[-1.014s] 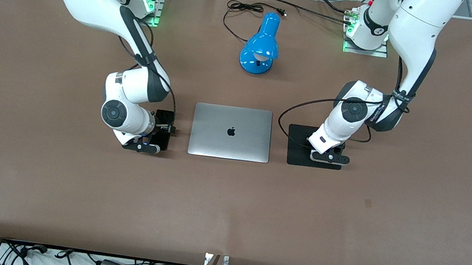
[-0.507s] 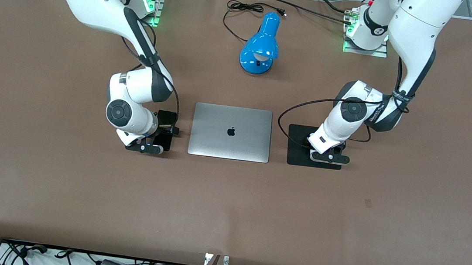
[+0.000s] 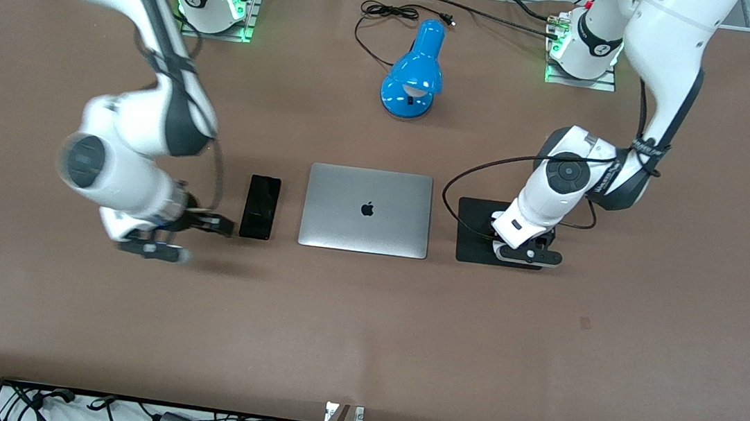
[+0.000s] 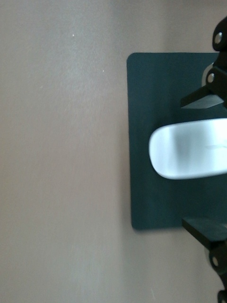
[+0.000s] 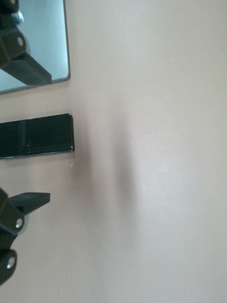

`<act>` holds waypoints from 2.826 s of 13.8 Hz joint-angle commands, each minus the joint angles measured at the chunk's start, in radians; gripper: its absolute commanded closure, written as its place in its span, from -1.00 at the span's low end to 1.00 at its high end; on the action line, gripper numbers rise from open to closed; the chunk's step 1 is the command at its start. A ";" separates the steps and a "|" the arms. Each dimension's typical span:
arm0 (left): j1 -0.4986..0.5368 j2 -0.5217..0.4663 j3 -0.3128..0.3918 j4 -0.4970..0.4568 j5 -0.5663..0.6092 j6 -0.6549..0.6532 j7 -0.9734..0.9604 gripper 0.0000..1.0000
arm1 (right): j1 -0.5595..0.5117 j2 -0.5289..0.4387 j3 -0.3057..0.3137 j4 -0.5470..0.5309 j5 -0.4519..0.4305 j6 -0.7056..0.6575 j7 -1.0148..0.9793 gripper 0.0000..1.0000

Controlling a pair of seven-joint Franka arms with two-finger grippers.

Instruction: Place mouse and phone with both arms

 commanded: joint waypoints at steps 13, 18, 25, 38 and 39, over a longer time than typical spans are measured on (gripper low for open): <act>0.174 -0.119 -0.004 0.722 -0.076 -1.079 0.441 -1.00 | -0.017 -0.177 -0.274 0.290 -0.172 -0.620 -0.006 -1.00; 0.241 -0.266 -0.006 0.549 -0.156 -0.960 0.495 -1.00 | -0.088 -0.341 -0.169 0.144 -0.225 -0.595 -0.013 -1.00; 0.304 -0.445 0.003 0.287 -0.296 -0.722 0.486 -1.00 | -0.262 -0.470 -0.057 -0.025 -0.182 -0.510 -0.299 -1.00; 0.300 -0.408 0.002 0.379 -0.230 -0.799 0.426 -1.00 | -0.257 -0.439 -0.057 0.004 -0.179 -0.482 -0.310 -1.00; 0.277 -0.434 0.008 0.360 -0.227 -0.774 0.423 -1.00 | -0.257 -0.436 -0.057 0.004 -0.179 -0.482 -0.312 -1.00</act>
